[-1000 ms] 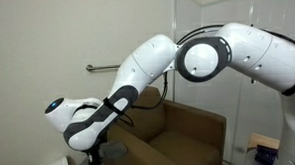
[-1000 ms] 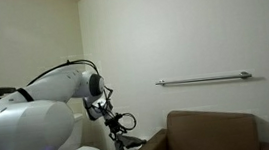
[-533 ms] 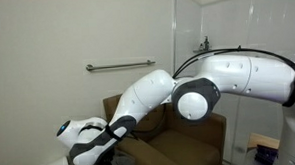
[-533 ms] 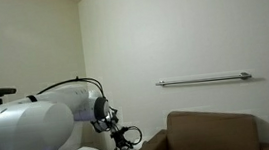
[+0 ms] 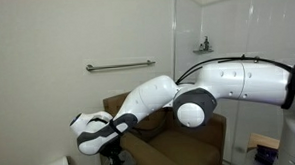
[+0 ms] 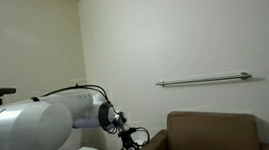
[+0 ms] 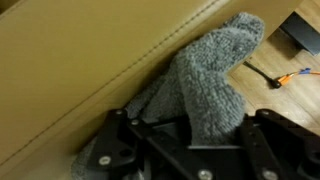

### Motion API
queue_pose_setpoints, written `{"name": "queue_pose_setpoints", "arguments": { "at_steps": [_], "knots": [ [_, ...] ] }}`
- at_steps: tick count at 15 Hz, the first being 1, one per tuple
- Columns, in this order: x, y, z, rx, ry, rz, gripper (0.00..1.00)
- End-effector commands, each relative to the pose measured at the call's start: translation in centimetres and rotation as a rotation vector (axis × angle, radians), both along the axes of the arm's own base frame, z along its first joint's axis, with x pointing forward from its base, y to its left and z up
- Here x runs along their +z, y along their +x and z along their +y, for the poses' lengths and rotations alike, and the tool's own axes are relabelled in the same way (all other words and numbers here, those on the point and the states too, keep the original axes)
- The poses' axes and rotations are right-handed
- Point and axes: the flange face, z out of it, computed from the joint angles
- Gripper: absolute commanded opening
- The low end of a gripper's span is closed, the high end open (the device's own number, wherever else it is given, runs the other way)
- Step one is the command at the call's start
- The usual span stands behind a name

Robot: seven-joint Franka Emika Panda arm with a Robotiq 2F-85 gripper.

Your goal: Use the cloth to wipe the left arm of the couch

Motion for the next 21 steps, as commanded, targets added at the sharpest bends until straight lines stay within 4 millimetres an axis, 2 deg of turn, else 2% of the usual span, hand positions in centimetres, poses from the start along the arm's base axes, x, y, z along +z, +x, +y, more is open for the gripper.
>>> {"name": "queue_pose_setpoints", "arguments": {
  "at_steps": [1,6,14,16,21],
  "knots": [
    [0.9,-1.1,1.4,0.102,0.08,0.146,0.04],
    [0.4,-4.9,4.3,0.228,0.132,0.365,0.04],
    [-2.2,-12.2,6.2,0.284,0.198,0.74,0.04],
    [-2.9,-13.6,5.6,0.272,0.181,0.828,0.04],
    [-4.3,-12.8,1.2,0.187,0.023,0.831,0.04]
  ]
}}
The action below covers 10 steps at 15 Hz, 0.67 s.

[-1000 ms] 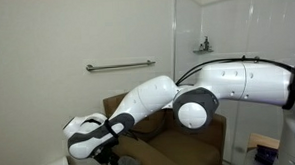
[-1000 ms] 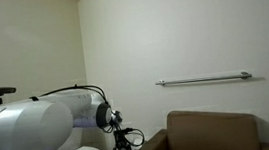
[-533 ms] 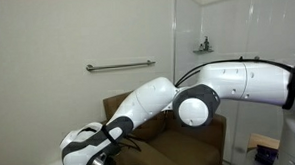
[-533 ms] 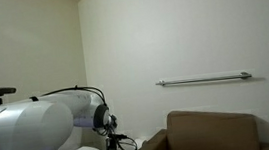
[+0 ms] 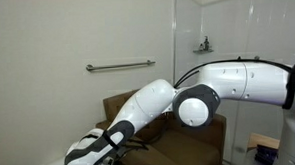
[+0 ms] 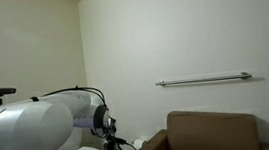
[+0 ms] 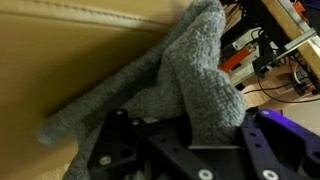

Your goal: Use the cloth to wipe the left arm of the couch

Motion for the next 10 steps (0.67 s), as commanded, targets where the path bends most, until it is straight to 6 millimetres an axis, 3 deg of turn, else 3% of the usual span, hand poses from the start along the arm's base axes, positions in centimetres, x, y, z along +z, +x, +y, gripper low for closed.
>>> {"name": "queue_pose_setpoints", "arguments": {
  "at_steps": [1,7,10],
  "knots": [
    [-0.7,0.8,-3.8,-0.021,-0.083,0.014,0.04],
    [0.7,4.1,-5.7,-0.058,-0.098,-0.107,0.04],
    [2.8,7.4,-6.5,-0.114,-0.073,-0.248,0.04]
  ]
}}
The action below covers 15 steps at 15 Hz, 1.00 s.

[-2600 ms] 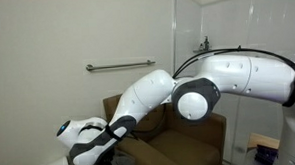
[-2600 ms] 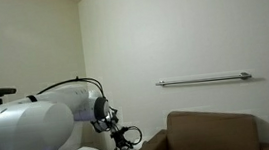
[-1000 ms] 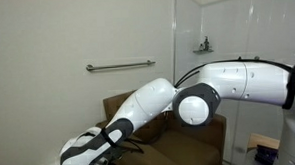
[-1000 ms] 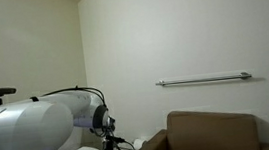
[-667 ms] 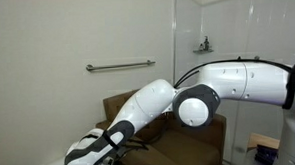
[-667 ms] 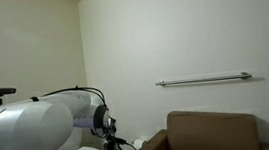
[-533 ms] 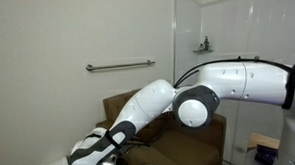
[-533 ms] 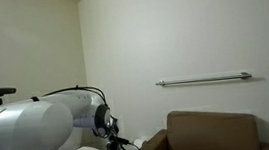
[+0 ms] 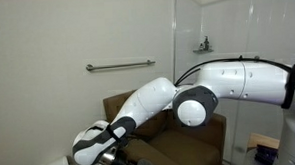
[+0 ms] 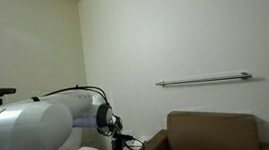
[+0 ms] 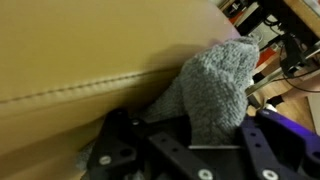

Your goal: Use the cloth to wipe the left arm of the couch

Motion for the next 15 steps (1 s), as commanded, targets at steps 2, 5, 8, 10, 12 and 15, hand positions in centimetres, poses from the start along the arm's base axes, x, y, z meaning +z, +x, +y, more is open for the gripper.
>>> {"name": "queue_pose_setpoints", "arguments": {
  "at_steps": [2,5,8,10,12,15],
  "knots": [
    [3.3,5.7,-2.9,-0.088,0.006,-0.236,0.04],
    [5.2,8.9,-4.0,-0.14,0.039,-0.396,0.04],
    [6.2,11.2,-4.9,-0.195,0.029,-0.546,0.04],
    [6.9,12.3,-5.4,-0.235,0.0,-0.64,0.04],
    [7.8,13.3,-5.5,-0.279,-0.016,-0.724,0.04],
    [10.0,14.8,-4.9,-0.324,0.006,-0.834,0.04]
  ]
}}
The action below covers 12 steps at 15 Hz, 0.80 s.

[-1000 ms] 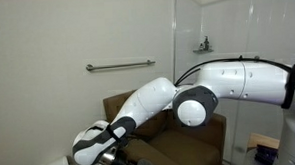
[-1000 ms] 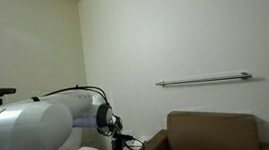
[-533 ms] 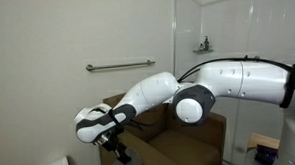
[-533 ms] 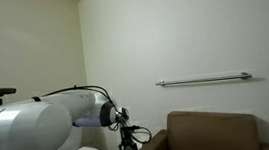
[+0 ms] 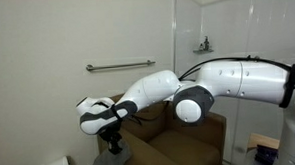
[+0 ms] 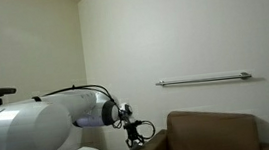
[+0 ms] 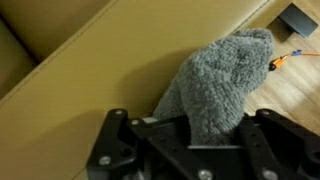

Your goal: Use the cloth to wipe the left arm of the couch

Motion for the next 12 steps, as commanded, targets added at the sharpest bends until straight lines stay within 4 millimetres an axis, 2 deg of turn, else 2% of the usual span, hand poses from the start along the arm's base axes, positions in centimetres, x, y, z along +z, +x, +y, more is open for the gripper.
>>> {"name": "queue_pose_setpoints", "arguments": {
  "at_steps": [1,4,6,10,12],
  "knots": [
    [3.1,2.4,-0.7,-0.055,0.004,-0.151,0.04],
    [6.5,3.6,1.3,0.006,0.0,-0.279,0.04],
    [8.1,3.6,3.5,0.081,0.011,-0.312,0.04],
    [9.0,1.8,10.2,0.279,0.015,-0.362,0.04],
    [9.3,1.1,12.8,0.346,0.033,-0.391,0.04]
  ]
}}
